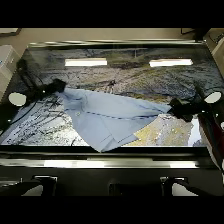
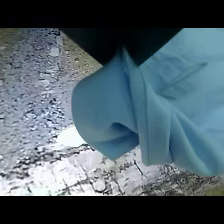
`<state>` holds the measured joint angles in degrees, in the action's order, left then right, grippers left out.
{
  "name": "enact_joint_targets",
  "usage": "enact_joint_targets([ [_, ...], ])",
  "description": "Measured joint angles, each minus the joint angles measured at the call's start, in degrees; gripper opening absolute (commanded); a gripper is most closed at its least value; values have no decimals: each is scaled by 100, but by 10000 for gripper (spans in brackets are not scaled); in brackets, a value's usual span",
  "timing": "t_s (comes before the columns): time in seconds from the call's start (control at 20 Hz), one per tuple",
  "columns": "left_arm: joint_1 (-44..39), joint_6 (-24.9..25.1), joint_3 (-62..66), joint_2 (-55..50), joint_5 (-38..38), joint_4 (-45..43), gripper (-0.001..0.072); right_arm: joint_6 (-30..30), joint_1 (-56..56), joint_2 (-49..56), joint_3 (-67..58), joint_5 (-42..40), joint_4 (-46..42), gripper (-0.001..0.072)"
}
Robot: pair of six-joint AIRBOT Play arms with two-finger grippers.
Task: Fold the clothes and pants, and hang the long-sleeved shirts on hangers.
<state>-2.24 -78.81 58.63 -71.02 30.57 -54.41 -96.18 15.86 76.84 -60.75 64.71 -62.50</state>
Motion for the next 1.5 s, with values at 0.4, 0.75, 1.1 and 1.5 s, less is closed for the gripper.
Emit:
enact_joint_targets([
  [0.4,437,-164,-1239,354,4124,109,712,496,0,26,35,778,-142,43],
  [0.75,-1473,-87,-3233,590,2509,2310,611,557,0,26,35,1163,-136,43],
  [1.1,-3110,-76,-3501,114,732,3956,284,557,0,26,35,1510,-133,43],
  [1.5,-3082,605,-2802,282,415,3871,22,577,0,-153,-37,1580,-125,42],
])
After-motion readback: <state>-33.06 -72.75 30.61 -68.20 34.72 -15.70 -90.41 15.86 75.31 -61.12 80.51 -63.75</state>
